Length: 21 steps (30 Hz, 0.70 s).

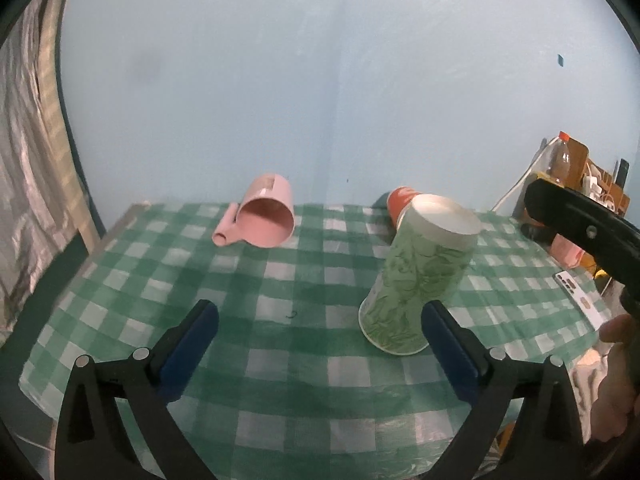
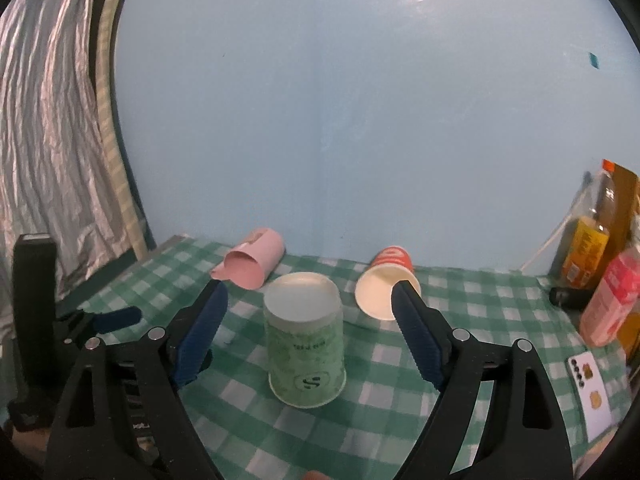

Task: Flip cup upside down
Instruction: 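Lower the green cup rim-down onto the tablecloth and open the right gripper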

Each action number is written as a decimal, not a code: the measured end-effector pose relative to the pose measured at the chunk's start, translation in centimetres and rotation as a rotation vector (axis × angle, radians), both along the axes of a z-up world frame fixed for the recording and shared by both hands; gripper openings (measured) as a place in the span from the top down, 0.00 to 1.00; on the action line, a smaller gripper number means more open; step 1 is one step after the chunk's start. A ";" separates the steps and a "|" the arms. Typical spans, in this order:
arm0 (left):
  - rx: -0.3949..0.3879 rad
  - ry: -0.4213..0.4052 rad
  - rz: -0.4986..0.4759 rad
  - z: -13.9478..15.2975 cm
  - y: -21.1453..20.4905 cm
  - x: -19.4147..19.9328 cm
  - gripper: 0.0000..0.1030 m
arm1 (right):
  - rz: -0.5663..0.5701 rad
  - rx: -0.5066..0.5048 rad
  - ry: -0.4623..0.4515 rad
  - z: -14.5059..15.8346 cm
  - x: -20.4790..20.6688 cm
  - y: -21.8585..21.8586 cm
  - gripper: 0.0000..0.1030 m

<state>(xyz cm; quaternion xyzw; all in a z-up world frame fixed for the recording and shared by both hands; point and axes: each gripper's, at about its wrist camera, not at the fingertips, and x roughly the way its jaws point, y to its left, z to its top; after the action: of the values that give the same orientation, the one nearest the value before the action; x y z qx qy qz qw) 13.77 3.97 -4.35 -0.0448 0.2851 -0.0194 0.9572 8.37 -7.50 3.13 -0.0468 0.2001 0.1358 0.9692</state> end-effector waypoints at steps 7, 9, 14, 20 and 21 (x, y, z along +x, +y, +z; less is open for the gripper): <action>0.052 -0.130 0.000 0.6 -1.5 -2.5 0.01 | -0.081 0.038 -0.013 -1.2 -1.5 -2.3 0.16; 0.062 -0.154 -0.001 0.6 -1.8 -2.9 0.01 | -0.102 0.045 -0.019 -1.6 -1.7 -2.8 0.16; 0.076 -0.201 -0.003 0.7 -2.4 -3.8 0.01 | -0.126 0.037 -0.045 -2.3 -2.8 -3.4 0.16; 0.096 -0.241 0.009 1.0 -2.7 -4.6 0.01 | -0.130 0.030 -0.046 -2.9 -3.2 -3.2 0.16; 0.096 -0.243 0.011 1.0 -2.7 -4.6 0.01 | -0.129 0.030 -0.040 -2.9 -3.1 -3.2 0.16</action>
<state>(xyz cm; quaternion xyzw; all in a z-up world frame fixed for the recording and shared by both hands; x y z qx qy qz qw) 9.15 1.29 -3.34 0.0019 0.1673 -0.0057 0.9859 5.26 -10.68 0.20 -0.0221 0.1814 0.0753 0.9803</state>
